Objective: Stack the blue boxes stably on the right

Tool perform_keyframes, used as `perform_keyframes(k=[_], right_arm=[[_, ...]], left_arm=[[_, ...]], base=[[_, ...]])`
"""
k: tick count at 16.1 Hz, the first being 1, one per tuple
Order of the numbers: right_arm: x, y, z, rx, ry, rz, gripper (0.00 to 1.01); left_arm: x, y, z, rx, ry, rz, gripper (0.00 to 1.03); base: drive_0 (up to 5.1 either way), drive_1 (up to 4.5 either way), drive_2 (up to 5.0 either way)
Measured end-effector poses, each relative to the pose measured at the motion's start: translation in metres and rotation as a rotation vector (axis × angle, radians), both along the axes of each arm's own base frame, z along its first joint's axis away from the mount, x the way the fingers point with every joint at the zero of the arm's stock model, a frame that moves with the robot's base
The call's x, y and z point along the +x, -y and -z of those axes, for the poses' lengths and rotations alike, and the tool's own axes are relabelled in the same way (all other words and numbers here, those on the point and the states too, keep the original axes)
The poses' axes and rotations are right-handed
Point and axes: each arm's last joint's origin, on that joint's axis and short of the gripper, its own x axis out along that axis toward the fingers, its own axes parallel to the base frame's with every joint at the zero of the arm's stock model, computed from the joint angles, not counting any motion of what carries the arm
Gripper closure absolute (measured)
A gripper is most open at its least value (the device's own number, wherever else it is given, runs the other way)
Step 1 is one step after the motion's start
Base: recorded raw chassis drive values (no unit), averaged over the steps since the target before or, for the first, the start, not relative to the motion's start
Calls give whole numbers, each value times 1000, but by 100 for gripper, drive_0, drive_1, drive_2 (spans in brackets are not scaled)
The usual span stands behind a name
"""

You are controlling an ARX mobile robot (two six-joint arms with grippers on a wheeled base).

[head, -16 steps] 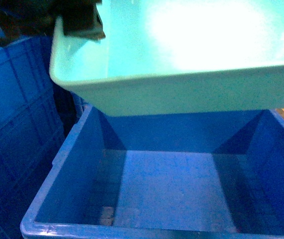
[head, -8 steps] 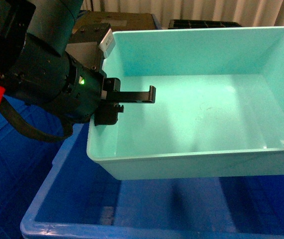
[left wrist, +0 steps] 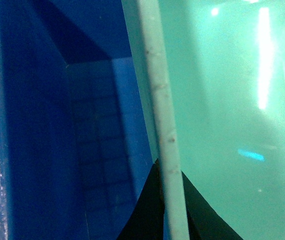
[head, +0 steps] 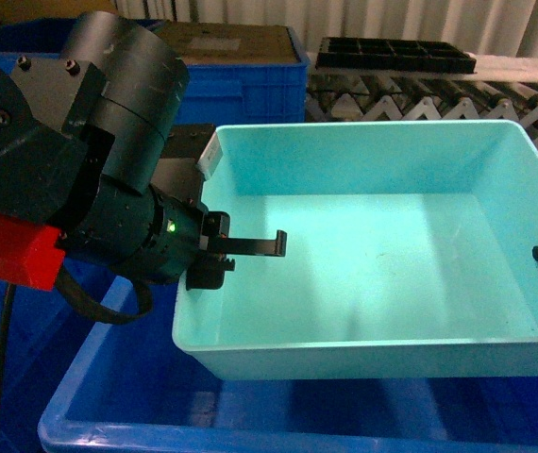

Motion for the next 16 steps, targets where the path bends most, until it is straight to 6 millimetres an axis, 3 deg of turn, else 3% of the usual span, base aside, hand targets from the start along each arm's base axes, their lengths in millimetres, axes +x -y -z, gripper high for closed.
perform_keyframes(k=[3, 10, 16], right_arm=[[2, 0, 13, -4, -7, -10, 94], [10, -2, 31, -16, -19, -21, 94], [15, -4, 37, -24, -1, -2, 94]], left_arm=[[-3, -1, 17, 17, -21, -7, 101], [1, -3, 37, 24, -59, -30, 101], [12, 1, 38, 37, -41, -13, 101]], base=[[0, 0, 0], [0, 0, 0], [0, 0, 0]])
